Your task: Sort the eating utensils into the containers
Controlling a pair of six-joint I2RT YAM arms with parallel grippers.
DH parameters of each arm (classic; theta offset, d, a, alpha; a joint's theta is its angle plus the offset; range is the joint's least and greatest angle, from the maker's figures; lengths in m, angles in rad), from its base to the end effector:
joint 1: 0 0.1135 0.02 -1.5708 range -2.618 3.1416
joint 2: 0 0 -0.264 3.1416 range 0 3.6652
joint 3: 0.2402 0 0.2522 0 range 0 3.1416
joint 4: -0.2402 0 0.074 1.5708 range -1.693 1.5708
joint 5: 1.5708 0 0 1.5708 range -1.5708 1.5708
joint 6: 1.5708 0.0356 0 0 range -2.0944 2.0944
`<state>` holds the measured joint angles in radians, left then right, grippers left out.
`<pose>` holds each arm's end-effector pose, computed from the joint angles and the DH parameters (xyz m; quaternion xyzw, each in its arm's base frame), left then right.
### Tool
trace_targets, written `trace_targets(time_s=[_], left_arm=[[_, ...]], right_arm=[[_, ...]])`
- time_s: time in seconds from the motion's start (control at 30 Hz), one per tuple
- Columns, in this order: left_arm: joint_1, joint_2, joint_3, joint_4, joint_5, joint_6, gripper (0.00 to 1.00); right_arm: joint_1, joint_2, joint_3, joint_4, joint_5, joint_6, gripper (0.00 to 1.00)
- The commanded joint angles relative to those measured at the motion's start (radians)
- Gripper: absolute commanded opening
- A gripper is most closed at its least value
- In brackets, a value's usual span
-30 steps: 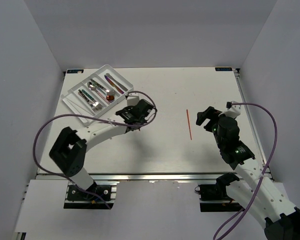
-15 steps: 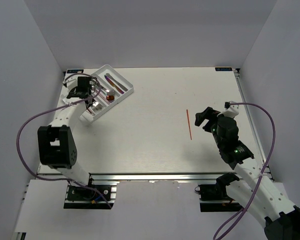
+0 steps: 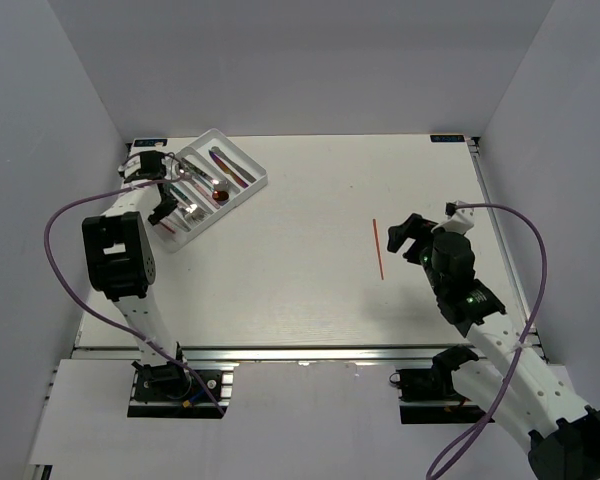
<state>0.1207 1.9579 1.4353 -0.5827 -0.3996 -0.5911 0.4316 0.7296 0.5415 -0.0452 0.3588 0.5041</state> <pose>0.4052 0.0631 0.1923 -0.3752 0.8780 0.1351 0.2648 0.1683 0.0637 0.2778 0.1385 0.7675 0.1502 0.6076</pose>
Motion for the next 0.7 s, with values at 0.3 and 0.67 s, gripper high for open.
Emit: trace_targets(time_s=[0.3, 0.67], left_arm=[[-0.006, -0.215, 0.001, 0.007, 0.157, 0.028, 0.98], [-0.197, -0.623, -0.363, 0.073, 0.297, 0.16, 0.98]], right_arm=[[-0.007, 0.264, 0.098, 0.029, -0.078, -0.059, 0.89], [-0.011, 0.833, 0.452, -0.186, -0.081, -0.173, 0.79]])
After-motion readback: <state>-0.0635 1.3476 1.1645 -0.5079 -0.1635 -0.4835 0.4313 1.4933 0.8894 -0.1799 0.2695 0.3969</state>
